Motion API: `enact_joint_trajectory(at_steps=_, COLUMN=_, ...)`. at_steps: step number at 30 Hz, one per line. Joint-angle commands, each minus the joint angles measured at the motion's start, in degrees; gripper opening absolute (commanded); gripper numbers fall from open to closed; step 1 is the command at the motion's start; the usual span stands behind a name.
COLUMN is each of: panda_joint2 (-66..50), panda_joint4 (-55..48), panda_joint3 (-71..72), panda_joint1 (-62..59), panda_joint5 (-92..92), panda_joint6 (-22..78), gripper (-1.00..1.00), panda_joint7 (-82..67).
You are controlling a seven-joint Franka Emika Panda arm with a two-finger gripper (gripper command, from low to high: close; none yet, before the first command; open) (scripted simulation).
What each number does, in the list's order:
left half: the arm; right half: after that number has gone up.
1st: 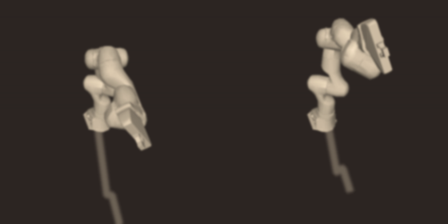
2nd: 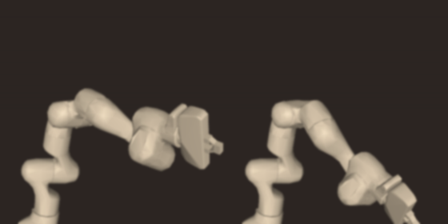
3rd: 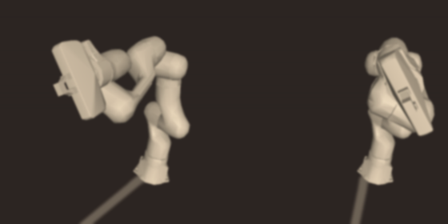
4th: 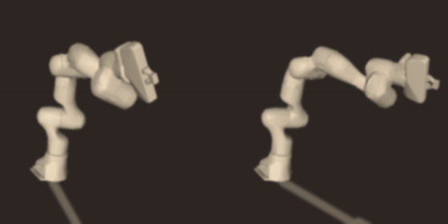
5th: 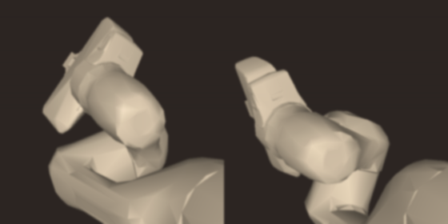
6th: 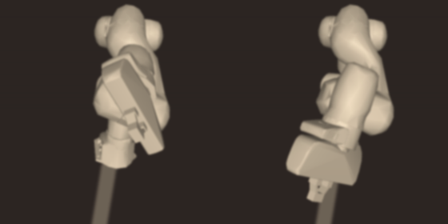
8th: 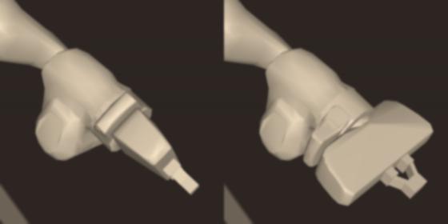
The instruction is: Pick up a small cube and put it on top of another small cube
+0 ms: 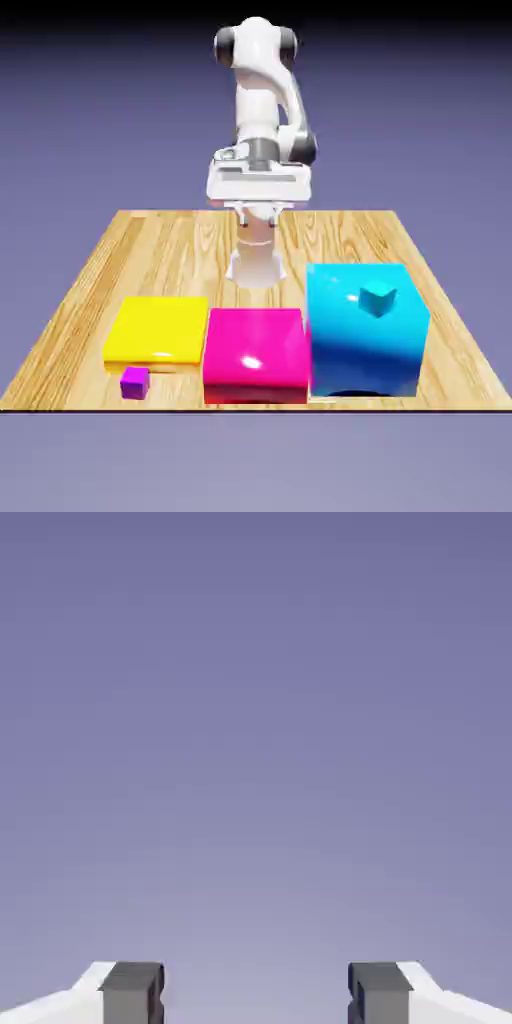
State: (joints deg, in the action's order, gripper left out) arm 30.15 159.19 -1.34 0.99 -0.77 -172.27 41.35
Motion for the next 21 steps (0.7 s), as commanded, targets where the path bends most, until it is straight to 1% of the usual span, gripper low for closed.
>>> enact_joint_trajectory(at_steps=1, panda_joint2=-2.1, panda_joint4=-1.5, panda_joint3=-1.1, panda_joint1=0.3, panda_joint5=-0.6, panda_joint6=1.4, gripper=0.0, panda_joint7=-0.9)
enact_joint_trajectory(at_steps=21, panda_joint2=-43.6, panda_joint4=-31.5, panda_joint3=-23.4, panda_joint1=5.3, panda_joint5=-13.4, panda_joint6=30.2, gripper=0.0, panda_joint7=-19.2)
